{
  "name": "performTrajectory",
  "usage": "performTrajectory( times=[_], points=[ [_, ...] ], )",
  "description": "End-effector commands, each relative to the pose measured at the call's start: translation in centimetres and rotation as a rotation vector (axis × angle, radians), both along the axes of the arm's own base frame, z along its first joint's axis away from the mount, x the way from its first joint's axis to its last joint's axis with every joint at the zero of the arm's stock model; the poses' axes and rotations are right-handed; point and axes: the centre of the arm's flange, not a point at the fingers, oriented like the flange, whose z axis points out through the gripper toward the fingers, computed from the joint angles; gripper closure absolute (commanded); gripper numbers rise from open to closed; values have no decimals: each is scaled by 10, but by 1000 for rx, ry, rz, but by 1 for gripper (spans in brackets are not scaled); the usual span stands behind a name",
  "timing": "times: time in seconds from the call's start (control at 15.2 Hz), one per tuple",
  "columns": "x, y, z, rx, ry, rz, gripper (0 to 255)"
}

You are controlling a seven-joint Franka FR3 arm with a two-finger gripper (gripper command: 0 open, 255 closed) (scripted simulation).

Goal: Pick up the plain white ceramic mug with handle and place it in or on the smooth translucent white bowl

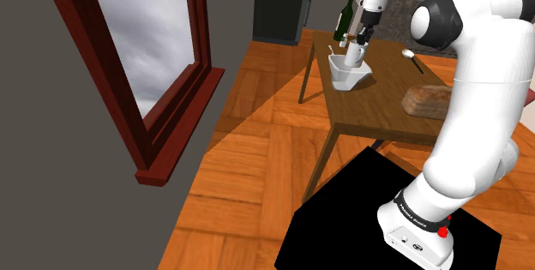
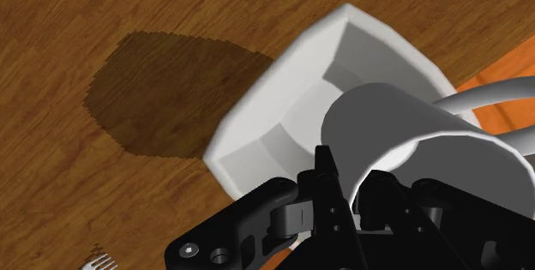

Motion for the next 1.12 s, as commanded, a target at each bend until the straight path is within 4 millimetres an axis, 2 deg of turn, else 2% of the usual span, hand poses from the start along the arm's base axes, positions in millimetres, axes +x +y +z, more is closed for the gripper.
performTrajectory(
  times=[0.0,0.07,0.13,0.46,0.73,1.06],
  points=[
    [0,0,0,0,0,0,255],
    [0,0,0,0,0,0,255],
    [0,0,0,0,0,0,0],
    [0,0,0,0,0,0,0],
    [4,-1,50,0,0,0,0],
    [4,-1,50,0,0,0,0]
  ],
)
